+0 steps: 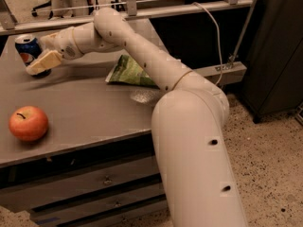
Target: Knock pepsi can over
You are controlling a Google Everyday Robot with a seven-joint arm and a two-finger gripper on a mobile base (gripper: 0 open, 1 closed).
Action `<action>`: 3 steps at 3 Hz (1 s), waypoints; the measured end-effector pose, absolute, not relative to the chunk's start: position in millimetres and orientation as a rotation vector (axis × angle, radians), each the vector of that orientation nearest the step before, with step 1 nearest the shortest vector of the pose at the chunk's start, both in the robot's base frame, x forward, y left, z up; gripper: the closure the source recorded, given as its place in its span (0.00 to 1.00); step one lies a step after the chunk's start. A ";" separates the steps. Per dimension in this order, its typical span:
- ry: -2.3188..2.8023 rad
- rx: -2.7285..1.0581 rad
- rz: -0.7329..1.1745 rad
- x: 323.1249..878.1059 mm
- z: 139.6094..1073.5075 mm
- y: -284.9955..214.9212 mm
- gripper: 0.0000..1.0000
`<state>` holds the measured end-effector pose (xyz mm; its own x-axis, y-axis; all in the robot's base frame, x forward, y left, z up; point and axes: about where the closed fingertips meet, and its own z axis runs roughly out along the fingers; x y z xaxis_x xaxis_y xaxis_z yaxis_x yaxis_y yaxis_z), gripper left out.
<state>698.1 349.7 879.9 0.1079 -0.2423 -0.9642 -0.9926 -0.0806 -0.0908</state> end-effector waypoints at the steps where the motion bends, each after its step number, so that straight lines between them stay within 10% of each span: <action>1: 1.255 -1.488 1.138 686.8 889.9 364.6 0.41; 3: 1.349 -1.486 1.065 696.2 900.3 301.2 0.87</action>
Offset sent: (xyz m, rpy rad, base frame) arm -0.0067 -0.0256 0.0251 0.0277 0.0721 0.0080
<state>696.2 301.2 900.3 0.0587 -0.2804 -0.9581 -0.9970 -0.0656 -0.0419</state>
